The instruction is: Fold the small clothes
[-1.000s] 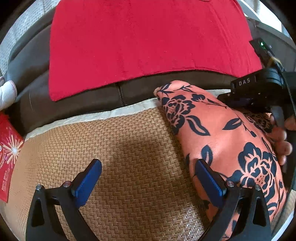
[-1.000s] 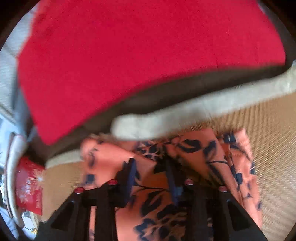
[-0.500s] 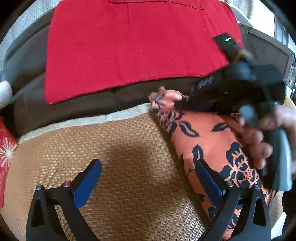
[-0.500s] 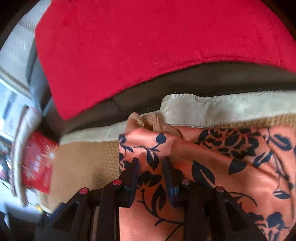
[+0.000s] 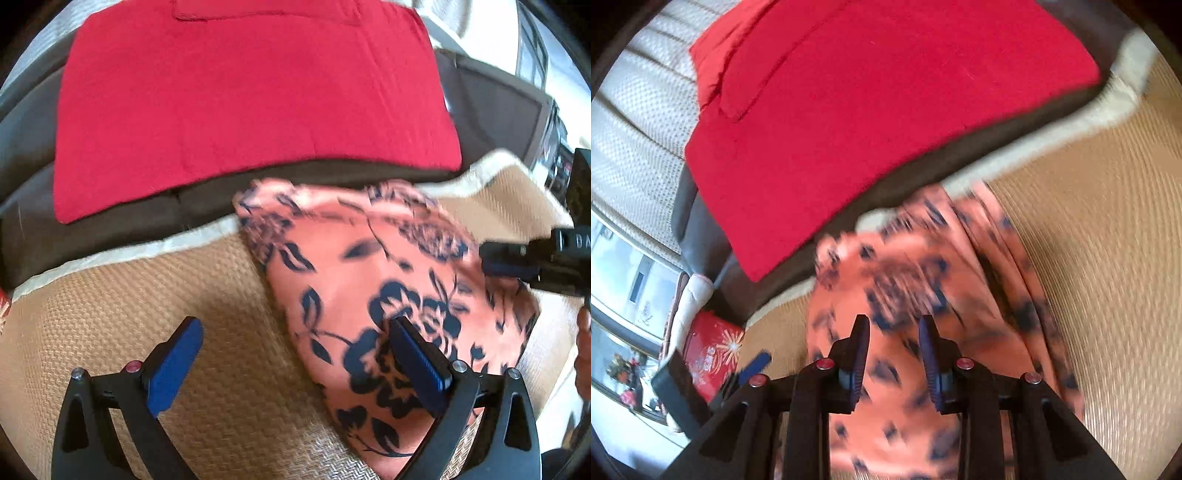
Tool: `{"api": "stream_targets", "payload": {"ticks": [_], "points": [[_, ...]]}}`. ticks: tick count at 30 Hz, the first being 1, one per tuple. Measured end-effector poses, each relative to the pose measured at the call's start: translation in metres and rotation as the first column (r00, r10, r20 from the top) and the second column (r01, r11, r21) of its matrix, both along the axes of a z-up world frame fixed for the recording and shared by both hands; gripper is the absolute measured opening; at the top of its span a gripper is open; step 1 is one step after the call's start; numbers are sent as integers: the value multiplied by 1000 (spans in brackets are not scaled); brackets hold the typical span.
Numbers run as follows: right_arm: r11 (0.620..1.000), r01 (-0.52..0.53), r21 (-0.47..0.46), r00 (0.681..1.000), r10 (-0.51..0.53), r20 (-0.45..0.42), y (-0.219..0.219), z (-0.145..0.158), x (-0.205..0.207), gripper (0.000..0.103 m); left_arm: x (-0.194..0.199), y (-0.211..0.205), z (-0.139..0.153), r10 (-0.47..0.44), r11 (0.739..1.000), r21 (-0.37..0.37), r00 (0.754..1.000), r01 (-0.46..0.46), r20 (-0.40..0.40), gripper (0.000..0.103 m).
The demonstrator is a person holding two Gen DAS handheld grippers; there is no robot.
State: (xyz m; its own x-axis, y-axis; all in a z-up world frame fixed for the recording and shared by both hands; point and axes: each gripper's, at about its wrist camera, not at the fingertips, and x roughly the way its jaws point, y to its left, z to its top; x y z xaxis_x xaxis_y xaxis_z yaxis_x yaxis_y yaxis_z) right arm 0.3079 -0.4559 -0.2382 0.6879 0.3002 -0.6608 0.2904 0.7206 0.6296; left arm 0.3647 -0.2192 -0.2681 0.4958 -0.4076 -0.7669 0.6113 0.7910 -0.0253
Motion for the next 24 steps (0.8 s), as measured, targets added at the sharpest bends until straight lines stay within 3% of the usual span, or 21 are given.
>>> {"api": "stream_targets", "payload": {"ticks": [2,3,8,15,18,21,24], "points": [[999,2,33,997,0,-71,-5,-25,-10,30,-2,-8,-10,0,999,48,1000,1,-7,101],[999,3,45,998,0,-62,-7,-32,-9,30,-2,-8,-10,8,999,38,1000,-8,-3,101],[1000,1,4,1000,-1,-17,-9,-13,-15,32,-3,0,3,25,1000,-11,1000,-25,13,101],[997,71,27,996,-73,51,-24,6,-25,32,-8,14,18,16,994,-109,998,-8,65,101],[998,54,39,998,-54,11,-21,-5,-19,32,-9,8,9,-6,996,-93,1000,9,24,101],[999,27,25,996,-24,-92,-12,-28,-5,30,-12,1,-7,3,998,-59,1000,-3,0,101],[999,27,37,997,-24,-77,-14,-26,-8,30,-12,5,-1,7,997,-81,1000,-7,-3,101]]}}
